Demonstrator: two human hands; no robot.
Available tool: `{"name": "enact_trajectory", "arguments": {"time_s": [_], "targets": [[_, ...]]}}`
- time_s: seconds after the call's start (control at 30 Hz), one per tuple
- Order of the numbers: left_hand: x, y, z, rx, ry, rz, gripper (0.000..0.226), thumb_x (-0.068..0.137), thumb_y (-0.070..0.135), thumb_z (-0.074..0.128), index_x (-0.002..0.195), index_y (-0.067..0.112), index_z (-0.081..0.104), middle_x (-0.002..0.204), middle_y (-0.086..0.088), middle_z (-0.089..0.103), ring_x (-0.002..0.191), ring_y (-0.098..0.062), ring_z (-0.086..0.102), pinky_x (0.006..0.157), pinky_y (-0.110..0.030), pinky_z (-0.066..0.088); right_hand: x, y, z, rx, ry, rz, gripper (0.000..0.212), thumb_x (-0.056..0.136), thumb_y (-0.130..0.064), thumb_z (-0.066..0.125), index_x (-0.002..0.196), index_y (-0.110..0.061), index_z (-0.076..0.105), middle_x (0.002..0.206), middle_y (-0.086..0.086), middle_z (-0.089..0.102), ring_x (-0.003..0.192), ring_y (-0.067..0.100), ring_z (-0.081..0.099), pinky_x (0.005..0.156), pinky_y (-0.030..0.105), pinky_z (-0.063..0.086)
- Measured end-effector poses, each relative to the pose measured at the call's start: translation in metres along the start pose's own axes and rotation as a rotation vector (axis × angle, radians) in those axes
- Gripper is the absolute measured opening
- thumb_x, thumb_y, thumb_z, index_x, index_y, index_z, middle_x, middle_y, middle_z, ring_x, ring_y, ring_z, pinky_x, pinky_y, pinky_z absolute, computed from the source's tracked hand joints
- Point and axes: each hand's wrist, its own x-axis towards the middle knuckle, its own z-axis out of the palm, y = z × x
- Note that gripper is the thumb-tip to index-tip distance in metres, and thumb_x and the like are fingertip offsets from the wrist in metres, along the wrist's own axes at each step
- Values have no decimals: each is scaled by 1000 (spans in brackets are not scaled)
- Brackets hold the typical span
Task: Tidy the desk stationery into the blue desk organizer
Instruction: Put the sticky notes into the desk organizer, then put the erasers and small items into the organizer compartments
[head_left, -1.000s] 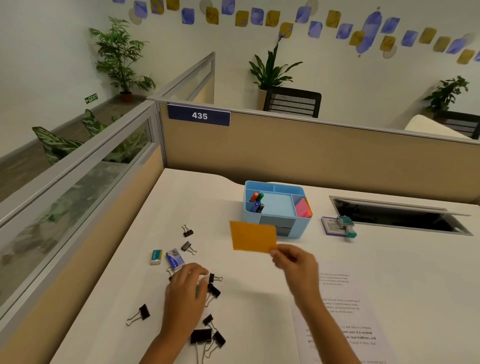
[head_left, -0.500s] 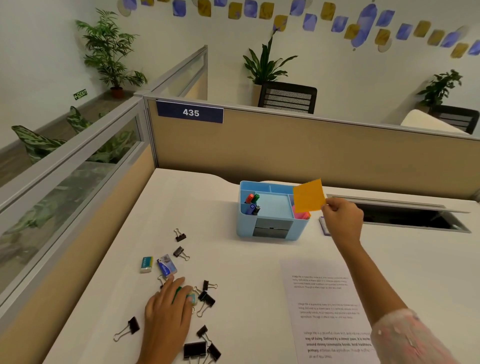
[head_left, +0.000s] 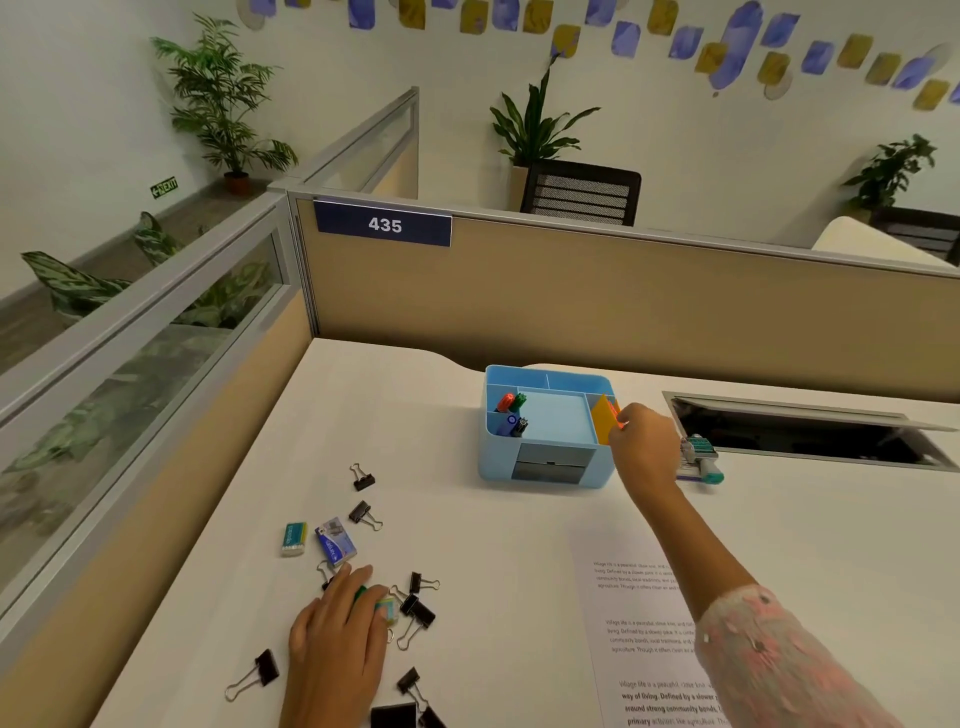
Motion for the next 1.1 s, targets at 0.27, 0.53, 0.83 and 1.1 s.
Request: {"name": "enact_trajectory", "arguments": {"time_s": [0.27, 0.53, 0.83, 1.1], "targets": [[6, -4, 3, 11, 36, 21, 76, 96, 50, 5, 90, 16, 72, 113, -4, 68, 113, -28, 59, 82, -48, 47, 1, -1, 15, -84, 0, -17, 27, 91, -26, 60, 99, -2, 69, 95, 17, 68, 86, 27, 61, 74, 35, 50], [5, -5, 6, -2, 38, 13, 48, 88, 36, 28, 96, 16, 71, 118, -4, 66, 118, -26, 55, 87, -49, 45, -63, -11, 13, 316, 250, -74, 19, 91, -19, 58, 96, -5, 69, 89, 12, 65, 80, 20, 57, 65, 29, 45], [2, -5, 0, -35, 5, 16, 62, 96, 44, 12, 110, 16, 64, 127, 0, 60, 124, -19, 50, 93, -44, 41, -214, -2, 71, 361, -132, -155, 17, 86, -8, 59, 98, -16, 68, 95, -2, 64, 91, 18, 53, 82, 29, 42], [33, -23, -9, -36, 160, -131, 31, 88, 24, 58, 117, 16, 59, 123, -4, 60, 115, -24, 53, 81, -41, 31, -241, 10, 70, 298, -112, -324, 18, 76, 5, 67, 84, -10, 71, 87, 0, 60, 82, 20, 51, 73, 26, 37]]}}
